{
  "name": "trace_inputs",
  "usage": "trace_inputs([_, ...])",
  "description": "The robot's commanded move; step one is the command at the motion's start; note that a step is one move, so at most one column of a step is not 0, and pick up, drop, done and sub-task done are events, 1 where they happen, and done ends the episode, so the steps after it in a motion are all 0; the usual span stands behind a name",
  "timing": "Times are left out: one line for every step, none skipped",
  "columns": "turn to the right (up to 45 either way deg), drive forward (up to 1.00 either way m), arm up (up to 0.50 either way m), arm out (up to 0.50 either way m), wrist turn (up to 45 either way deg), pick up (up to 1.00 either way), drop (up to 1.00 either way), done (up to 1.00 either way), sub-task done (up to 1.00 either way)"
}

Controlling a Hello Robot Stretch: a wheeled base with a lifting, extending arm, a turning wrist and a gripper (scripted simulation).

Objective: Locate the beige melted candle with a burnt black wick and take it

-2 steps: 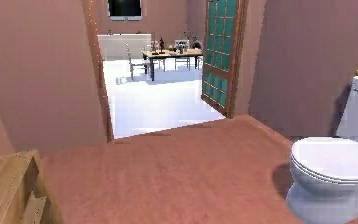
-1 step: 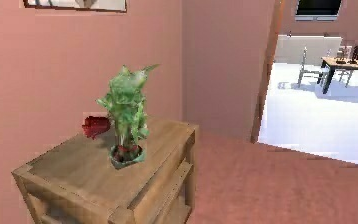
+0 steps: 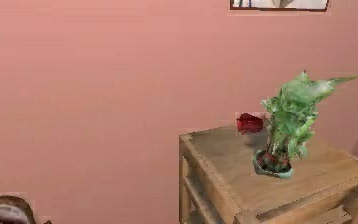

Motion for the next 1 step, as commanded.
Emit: trace_inputs([-45.0,0.00,0.00,0.00,0.0,0.00,0.00,0.00,0.00])
